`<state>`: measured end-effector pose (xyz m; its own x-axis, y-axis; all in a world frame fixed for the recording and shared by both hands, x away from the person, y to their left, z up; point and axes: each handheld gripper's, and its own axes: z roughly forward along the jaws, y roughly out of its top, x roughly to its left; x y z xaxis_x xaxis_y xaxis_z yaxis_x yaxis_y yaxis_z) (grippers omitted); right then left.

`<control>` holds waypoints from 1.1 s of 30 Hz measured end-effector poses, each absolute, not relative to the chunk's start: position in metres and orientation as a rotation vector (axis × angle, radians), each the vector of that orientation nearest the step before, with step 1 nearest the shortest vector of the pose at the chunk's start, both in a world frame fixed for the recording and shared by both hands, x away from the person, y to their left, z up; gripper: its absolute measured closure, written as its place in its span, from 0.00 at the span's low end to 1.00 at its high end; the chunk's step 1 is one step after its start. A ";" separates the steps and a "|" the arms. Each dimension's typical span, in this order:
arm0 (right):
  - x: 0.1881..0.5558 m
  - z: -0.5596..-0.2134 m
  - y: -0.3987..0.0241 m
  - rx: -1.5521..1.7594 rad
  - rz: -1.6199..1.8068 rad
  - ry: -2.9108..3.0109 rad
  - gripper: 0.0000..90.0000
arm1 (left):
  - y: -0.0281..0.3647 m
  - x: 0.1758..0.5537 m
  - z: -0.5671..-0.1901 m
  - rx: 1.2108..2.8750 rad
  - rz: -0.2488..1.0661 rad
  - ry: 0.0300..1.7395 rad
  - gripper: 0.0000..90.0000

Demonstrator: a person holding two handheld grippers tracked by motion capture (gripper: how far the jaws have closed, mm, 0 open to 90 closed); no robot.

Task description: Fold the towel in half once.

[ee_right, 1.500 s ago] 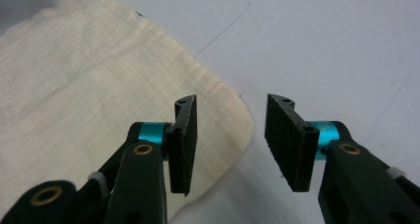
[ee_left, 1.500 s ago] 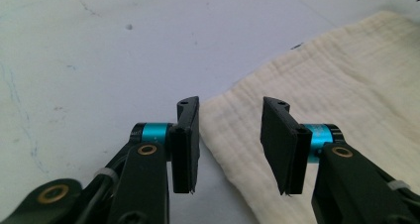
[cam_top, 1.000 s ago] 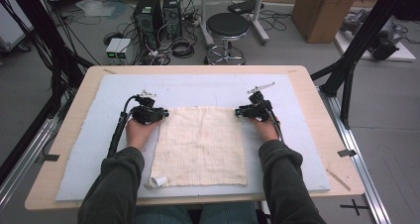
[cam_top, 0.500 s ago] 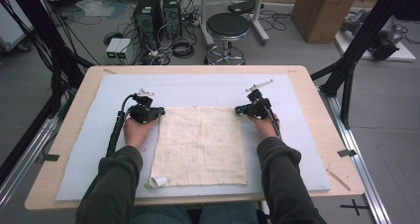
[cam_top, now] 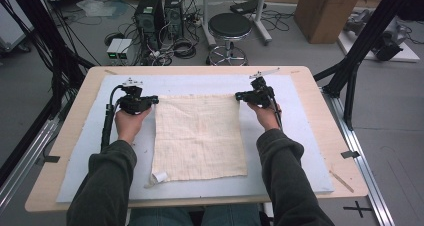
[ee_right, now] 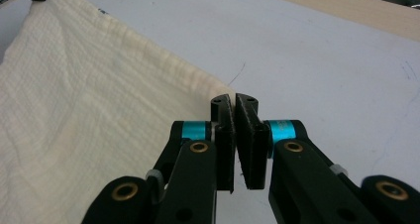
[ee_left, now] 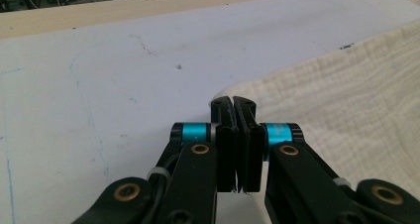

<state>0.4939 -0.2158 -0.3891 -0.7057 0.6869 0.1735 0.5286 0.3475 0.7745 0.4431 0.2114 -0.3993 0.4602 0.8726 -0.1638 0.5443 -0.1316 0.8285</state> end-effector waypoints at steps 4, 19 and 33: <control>0.493 -0.393 -0.216 1.131 1.278 2.448 0.96 | 0.210 0.439 -0.401 1.828 0.452 1.194 0.97; 0.474 -0.388 -0.214 1.040 1.394 2.515 0.96 | 0.218 0.415 -0.400 1.799 0.410 1.140 0.97; 0.453 -0.381 -0.228 0.991 1.537 2.523 0.96 | 0.225 0.392 -0.394 1.764 0.377 1.070 0.97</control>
